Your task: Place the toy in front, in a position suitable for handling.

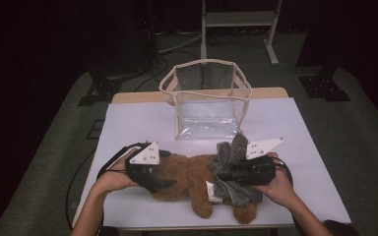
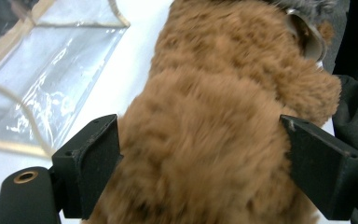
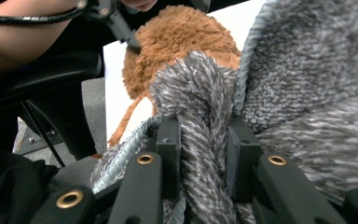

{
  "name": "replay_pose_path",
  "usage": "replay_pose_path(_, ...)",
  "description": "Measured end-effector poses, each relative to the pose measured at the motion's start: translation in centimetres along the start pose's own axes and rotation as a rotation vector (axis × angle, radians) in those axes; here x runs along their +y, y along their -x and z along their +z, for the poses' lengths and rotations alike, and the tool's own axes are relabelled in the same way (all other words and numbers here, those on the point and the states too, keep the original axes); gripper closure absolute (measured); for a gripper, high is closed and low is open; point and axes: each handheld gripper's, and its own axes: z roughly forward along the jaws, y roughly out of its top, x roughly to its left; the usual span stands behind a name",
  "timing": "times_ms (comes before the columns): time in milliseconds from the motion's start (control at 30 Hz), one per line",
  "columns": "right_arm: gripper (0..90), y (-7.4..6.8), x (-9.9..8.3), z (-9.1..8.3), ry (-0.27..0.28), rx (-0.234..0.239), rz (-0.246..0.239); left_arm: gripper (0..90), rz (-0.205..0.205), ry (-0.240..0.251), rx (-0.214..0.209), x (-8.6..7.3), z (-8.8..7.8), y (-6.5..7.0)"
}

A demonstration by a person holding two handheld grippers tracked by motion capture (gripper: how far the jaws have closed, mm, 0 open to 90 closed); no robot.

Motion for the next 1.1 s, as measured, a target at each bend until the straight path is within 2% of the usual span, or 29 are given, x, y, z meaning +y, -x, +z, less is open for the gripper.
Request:
replay_pose_path(67, 70.2, -0.2, -0.1, -0.1, -0.001, 0.003, -0.004, 14.9, -0.024, 0.002, -0.026, -0.7, 0.0, -0.1)
replay_pose_path(167, 70.2, -0.2, -0.2, -0.4, 0.004, 0.012, 0.000, 24.4, -0.034, 0.017, -0.048, -1.7, 0.3, 0.2)
replay_pose_path(233, 70.1, -0.1, -0.2, -1.0, 0.012, 0.010, 0.010, 28.6, -0.028, 0.015, -0.050, -1.8, 0.5, 0.5)
replay_pose_path(333, 70.0, 0.3, -0.4, -2.1, 0.028, -0.017, 0.027, 30.4, -0.026, 0.024, -0.045, -1.8, 0.9, 1.0)
replay_pose_path(433, 69.9, 0.8, -0.8, -3.1, 0.035, -0.045, 0.050, 31.0, -0.020, 0.031, -0.041, -1.7, 1.3, 1.3)
replay_pose_path(700, 69.7, 1.4, -1.3, -4.4, 0.029, -0.089, 0.063, 32.3, 0.019, 0.029, -0.042, -0.1, 2.9, 1.9)
replay_pose_path(900, 69.6, 1.9, -1.3, -6.0, 0.068, -0.118, 0.082, 32.3, 0.039, 0.028, -0.059, 0.7, 3.7, 2.0)
replay_pose_path(1100, 69.5, 2.4, -0.4, -5.8, 0.077, -0.116, 0.075, 32.1, 0.052, 0.023, -0.051, 1.0, 3.9, 2.4)
